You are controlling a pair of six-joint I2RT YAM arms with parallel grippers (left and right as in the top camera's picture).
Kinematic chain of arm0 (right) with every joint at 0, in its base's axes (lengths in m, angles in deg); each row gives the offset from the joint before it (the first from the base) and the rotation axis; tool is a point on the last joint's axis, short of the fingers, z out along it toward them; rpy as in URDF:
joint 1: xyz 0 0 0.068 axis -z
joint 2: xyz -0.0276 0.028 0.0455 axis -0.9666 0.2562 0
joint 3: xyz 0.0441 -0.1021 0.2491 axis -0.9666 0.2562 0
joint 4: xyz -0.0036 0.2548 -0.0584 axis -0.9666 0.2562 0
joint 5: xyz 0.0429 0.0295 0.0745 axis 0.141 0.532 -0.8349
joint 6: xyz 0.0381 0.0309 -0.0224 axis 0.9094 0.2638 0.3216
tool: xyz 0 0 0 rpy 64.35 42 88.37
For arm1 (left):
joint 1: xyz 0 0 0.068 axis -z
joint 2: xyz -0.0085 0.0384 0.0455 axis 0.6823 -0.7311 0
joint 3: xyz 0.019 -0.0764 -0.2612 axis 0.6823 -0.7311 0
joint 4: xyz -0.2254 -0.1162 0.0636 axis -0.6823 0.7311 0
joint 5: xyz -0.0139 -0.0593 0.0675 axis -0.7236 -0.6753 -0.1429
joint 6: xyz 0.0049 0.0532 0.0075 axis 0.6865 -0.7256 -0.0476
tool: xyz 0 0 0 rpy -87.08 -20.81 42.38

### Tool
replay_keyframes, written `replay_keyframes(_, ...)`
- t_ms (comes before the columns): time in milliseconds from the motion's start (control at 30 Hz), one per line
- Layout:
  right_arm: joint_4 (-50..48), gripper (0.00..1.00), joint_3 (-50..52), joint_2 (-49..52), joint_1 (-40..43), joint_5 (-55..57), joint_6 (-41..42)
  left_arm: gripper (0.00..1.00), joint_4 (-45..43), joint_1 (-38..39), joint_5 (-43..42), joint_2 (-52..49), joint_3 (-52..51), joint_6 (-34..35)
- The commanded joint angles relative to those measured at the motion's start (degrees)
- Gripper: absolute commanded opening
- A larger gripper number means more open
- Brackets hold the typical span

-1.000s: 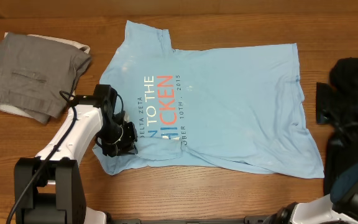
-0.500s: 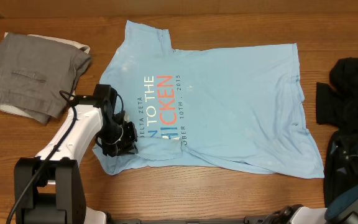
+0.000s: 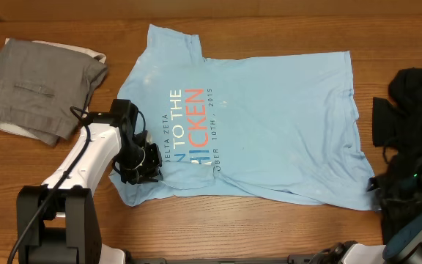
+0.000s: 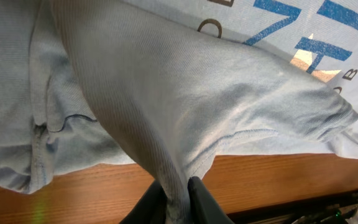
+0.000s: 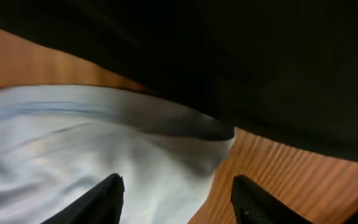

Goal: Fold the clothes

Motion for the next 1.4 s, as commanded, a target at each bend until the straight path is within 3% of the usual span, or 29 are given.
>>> replay_keyframes(0,-2.3,0.63,2.1,-0.3,0.1,1.2,-0.2,0.15,0.1,0.1,-0.6,0.0,1.0,-1.5)
replay_keyframes(300,-3.7,0.66,2.6,-0.3,0.1,2.9,0.7,0.17,0.2,0.1,-0.4,0.0,1.0,-1.5)
replay_keyframes(533,-3.9,0.55,2.7,-0.3,0.1,2.9,1.2,0.18,0.3,0.1,2.0,0.0,1.0,-1.5)
replay_keyframes(633,-6.2,0.42,4.4,-0.3,0.1,2.5,1.2,0.18,0.6,0.1,2.0,0.0,1.0,-1.5)
replay_keyframes(667,-7.4,0.32,5.4,-0.3,0.1,2.5,1.2,0.18,0.5,0.1,2.0,0.0,1.0,-1.5)
replay_keyframes(733,-8.7,0.22,6.3,-0.3,0.1,2.5,1.2,0.18,0.5,0.1,2.0,0.0,1.0,-1.5)
replay_keyframes(767,-8.8,0.09,6.3,-0.3,0.1,2.5,1.2,0.17,0.6,0.1,2.0,0.0,1.0,-1.5)
replay_keyframes(800,-8.8,0.04,6.2,-0.3,0.1,2.4,1.2,0.15,0.7,0.1,2.0,0.0,1.0,-1.5)
replay_keyframes(867,-8.1,0.04,5.6,-0.3,0.1,2.1,1.2,0.05,0.9,0.1,2.2,0.0,1.1,-1.5)
replay_keyframes(1167,4.3,0.04,-6.5,-0.9,-1.2,-1.8,2.8,0.04,8.0,0.1,5.4,2.6,5.8,-1.5)
replay_keyframes(1367,11.0,0.04,-13.8,-3.9,-4.9,-2.0,1.7,0.04,12.5,0.1,7.5,11.1,7.1,-0.3)
